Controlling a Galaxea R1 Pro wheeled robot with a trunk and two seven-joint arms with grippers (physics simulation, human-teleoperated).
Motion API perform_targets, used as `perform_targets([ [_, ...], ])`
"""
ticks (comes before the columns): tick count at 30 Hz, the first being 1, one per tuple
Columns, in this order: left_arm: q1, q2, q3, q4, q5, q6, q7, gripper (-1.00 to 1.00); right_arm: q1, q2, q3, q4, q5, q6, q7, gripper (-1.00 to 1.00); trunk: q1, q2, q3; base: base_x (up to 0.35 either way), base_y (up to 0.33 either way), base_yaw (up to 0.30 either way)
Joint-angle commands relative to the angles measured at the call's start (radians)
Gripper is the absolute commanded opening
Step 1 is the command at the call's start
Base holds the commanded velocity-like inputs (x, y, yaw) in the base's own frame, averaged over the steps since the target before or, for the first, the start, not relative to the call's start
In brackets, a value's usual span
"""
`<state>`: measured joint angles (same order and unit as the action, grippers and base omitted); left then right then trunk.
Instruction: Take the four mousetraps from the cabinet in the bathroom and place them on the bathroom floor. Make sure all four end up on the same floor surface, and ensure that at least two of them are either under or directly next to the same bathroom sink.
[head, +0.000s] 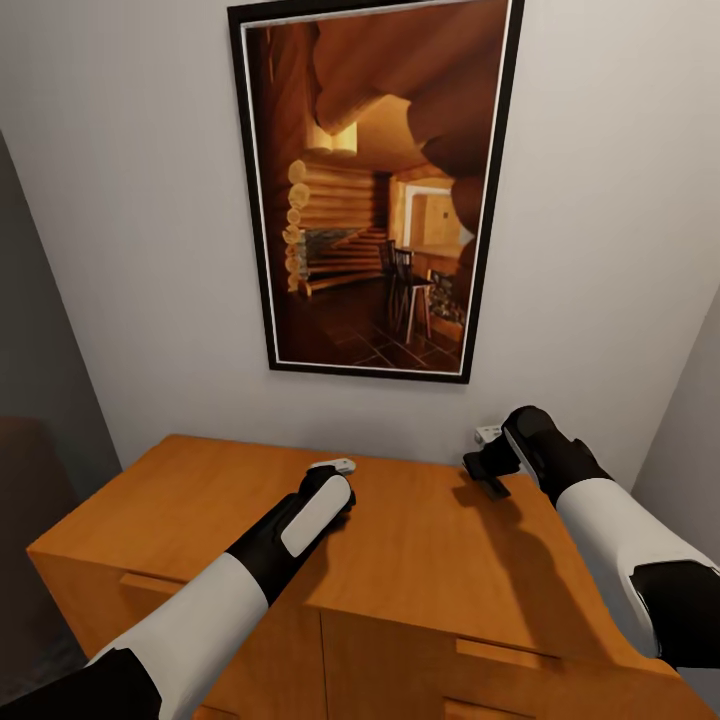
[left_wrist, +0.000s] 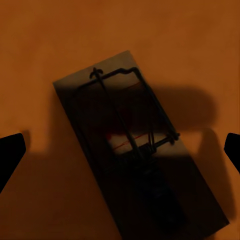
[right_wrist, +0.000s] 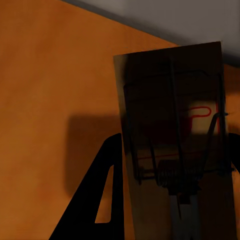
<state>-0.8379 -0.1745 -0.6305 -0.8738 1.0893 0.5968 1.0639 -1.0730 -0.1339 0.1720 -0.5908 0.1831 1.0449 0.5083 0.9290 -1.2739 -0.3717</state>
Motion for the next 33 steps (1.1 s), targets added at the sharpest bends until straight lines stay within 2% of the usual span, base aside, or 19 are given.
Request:
perform_targets([
  [1,-0.001,0.0,-0.002,-0.001,0.004,0.005,0.007,1.0,-0.001,-0.001,0.004,-0.001,0.009,0.002,0.01,-1.0,0.004,-0.008,-0.005,0.0,0.0,0.0],
  [3,-0.001,0.0,-0.002,-0.001,0.004,0.005,0.007,1.0,-0.001,-0.001,0.004,-0.001,0.009,0.002,0.01,-1.0,0.012,-0.022,-0.011,0.0,0.0,0.0],
  [33,-0.001,0.0,-0.002,0.012,0.006,0.022,0.008,1.0,-0.001,-0.001,0.004,-0.001,0.009,0.002,0.01,-1.0,0.012,-0.022,-0.011,0.0,0.0,0.0],
])
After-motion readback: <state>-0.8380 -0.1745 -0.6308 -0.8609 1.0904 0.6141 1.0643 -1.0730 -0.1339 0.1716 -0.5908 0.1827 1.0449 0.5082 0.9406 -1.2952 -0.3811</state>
